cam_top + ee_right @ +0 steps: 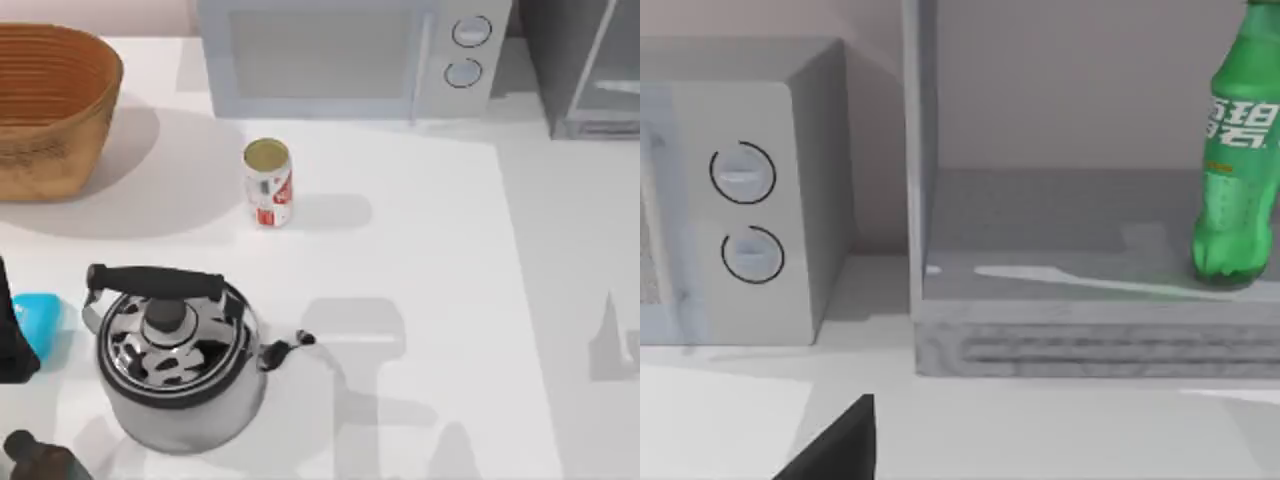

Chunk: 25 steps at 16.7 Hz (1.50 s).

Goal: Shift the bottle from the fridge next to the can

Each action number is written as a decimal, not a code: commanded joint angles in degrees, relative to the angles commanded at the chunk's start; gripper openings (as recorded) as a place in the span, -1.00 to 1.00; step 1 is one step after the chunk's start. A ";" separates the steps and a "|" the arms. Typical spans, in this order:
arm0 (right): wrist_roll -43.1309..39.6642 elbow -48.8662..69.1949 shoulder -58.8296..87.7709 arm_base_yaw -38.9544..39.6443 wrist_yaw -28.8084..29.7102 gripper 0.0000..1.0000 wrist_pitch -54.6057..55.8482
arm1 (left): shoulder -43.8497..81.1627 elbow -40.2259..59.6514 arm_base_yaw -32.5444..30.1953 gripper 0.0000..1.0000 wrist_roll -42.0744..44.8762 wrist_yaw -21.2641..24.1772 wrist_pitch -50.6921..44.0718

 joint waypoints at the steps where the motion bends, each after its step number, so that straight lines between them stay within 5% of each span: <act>1: 0.00 0.00 0.00 0.00 0.00 1.00 0.00 | 0.00 0.00 0.00 1.00 0.00 0.00 0.00; 5: 0.05 3.14 3.52 0.08 2.47 1.00 2.15 | 0.00 0.00 0.00 1.00 0.00 0.00 0.00; 10: 0.23 16.18 21.51 0.89 12.88 1.00 10.81 | 0.00 0.00 0.00 1.00 0.00 0.00 0.00; 25: -0.07 70.16 117.02 5.29 57.71 1.00 45.55 | 0.00 0.00 0.00 1.00 0.00 0.00 0.00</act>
